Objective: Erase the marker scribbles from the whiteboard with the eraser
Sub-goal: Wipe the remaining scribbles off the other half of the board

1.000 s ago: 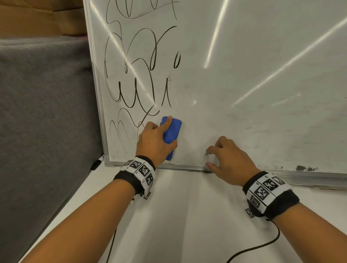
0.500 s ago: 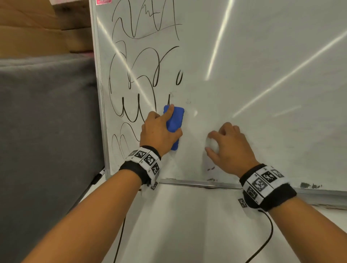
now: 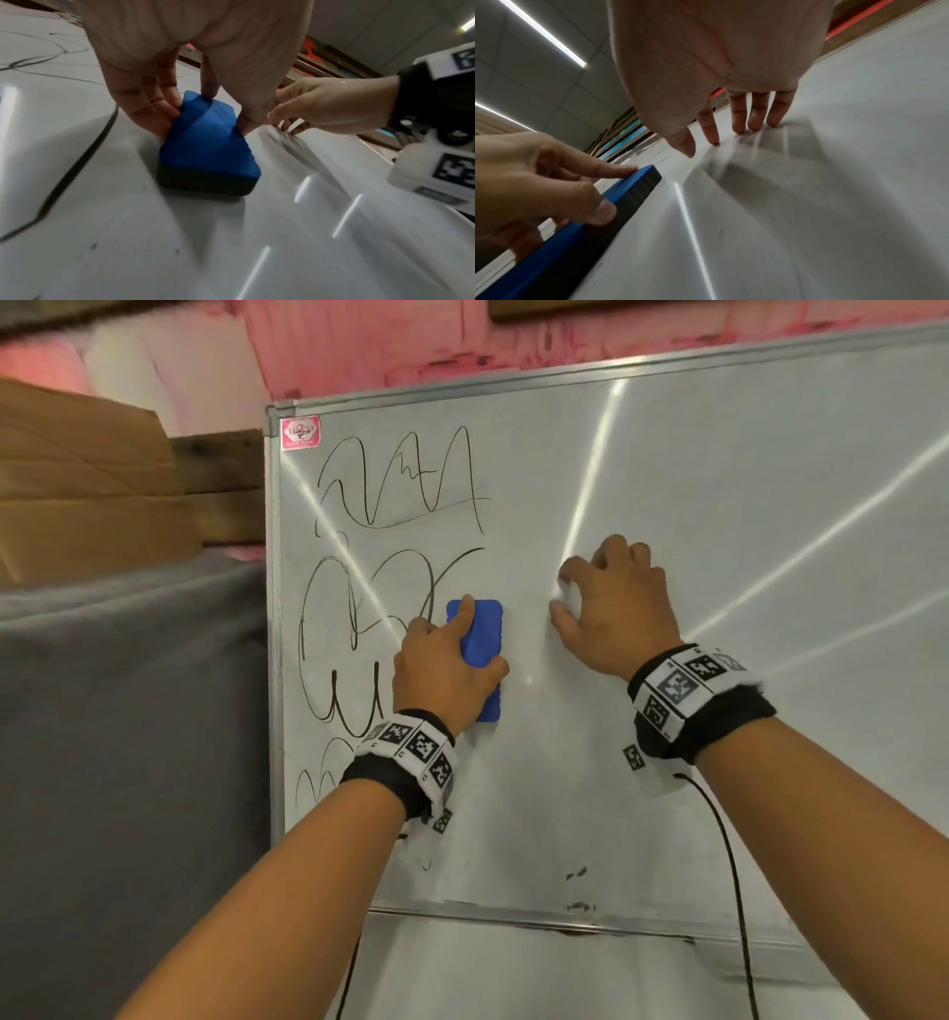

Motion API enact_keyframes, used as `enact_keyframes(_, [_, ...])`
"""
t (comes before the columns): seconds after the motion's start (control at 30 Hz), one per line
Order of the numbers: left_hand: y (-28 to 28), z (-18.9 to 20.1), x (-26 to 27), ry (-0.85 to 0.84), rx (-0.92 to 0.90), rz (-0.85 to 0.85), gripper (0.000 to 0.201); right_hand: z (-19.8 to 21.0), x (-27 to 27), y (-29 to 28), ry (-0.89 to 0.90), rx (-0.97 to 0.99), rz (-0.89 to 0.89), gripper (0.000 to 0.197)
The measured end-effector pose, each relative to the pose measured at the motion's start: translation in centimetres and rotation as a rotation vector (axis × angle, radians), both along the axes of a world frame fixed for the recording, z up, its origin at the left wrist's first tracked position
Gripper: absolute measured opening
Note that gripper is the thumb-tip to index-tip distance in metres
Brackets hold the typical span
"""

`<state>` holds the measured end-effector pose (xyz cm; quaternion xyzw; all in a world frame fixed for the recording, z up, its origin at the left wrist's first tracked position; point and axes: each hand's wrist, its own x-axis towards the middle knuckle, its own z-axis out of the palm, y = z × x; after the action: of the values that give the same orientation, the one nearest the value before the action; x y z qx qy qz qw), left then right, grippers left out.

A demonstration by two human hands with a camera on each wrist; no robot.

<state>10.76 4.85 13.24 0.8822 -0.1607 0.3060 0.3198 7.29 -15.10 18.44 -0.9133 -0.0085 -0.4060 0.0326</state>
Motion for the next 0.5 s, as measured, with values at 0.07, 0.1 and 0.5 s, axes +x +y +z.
enact_keyframes(0.07, [-0.3,0.3,0.1,0.001,-0.008,-0.014,0.08,1.2,0.6,0.1,-0.003,-0.009,-0.009,0.04])
enact_keyframes(0.1, [-0.3,0.0,0.0,0.004,-0.008,-0.019,0.08,1.6,0.8,0.0,-0.002,-0.014,-0.015,0.04])
enact_keyframes(0.5, [-0.8,3.0,1.2,-0.036,0.014,-0.025,0.08,7.3,3.5,-1.2,-0.033,-0.024,-0.069,0.042])
